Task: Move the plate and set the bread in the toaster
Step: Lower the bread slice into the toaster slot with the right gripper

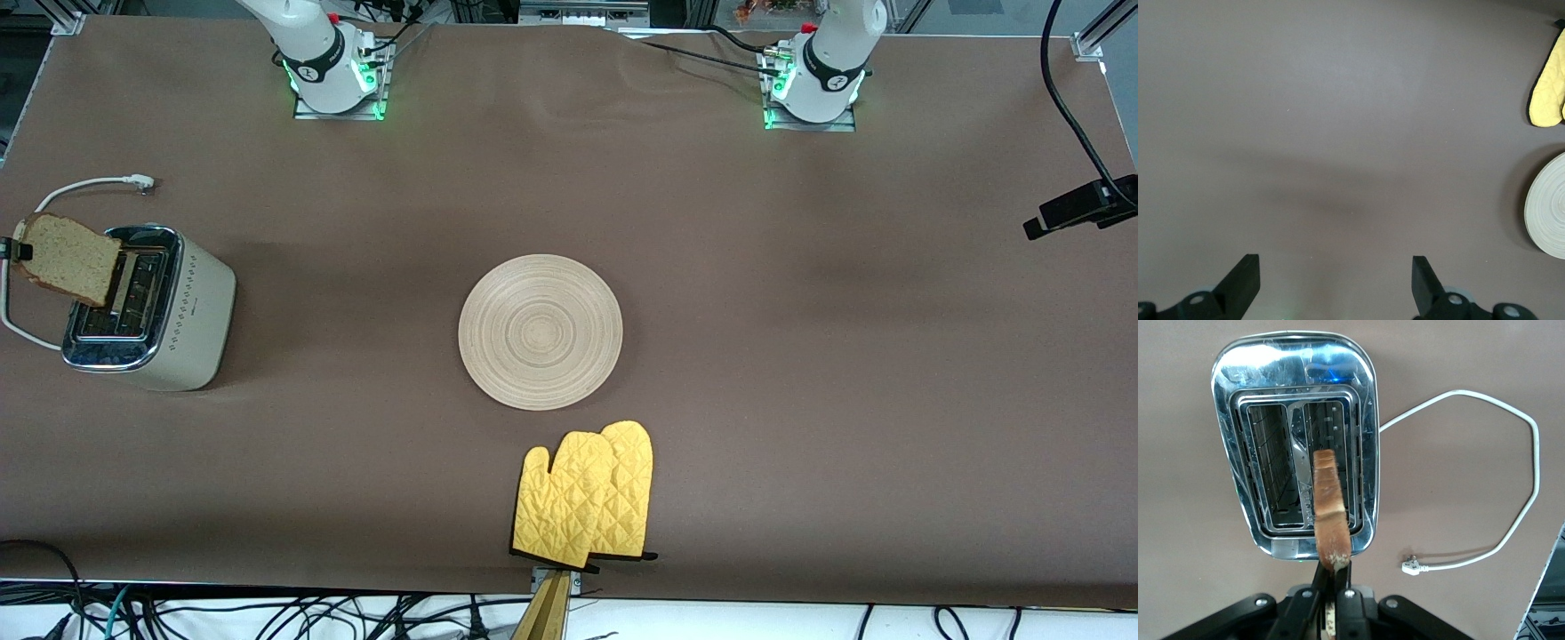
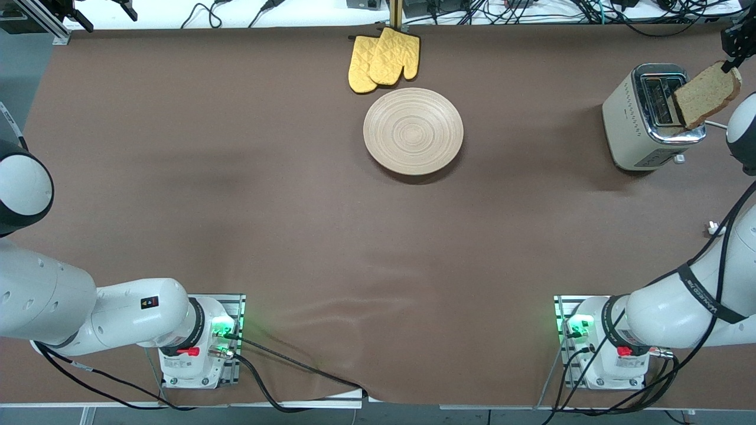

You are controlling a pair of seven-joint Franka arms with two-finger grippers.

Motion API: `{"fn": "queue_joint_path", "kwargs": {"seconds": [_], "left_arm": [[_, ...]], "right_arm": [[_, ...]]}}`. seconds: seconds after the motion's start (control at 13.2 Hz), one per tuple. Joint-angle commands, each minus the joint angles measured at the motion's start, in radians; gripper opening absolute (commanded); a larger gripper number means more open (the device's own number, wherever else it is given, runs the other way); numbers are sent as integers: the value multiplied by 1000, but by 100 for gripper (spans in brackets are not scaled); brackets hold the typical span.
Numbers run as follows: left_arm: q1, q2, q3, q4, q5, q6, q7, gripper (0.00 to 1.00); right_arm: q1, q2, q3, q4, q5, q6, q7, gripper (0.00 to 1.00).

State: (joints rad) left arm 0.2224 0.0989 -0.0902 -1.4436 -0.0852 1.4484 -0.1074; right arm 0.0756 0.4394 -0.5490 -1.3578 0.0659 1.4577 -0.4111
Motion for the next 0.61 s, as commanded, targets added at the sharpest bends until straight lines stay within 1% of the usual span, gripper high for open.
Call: {"fn": "queue_joint_path", "kwargs": {"seconds": [0.0,0.53], "left_arm": [[3,5,3,20,-7,-8,23,100],[3,5,3,20,-7,-8,23,100]], "right_arm": [[-11,8,4,19,9,15,-20,0],[-13,45,8,17,23,88,-15,0]]}}
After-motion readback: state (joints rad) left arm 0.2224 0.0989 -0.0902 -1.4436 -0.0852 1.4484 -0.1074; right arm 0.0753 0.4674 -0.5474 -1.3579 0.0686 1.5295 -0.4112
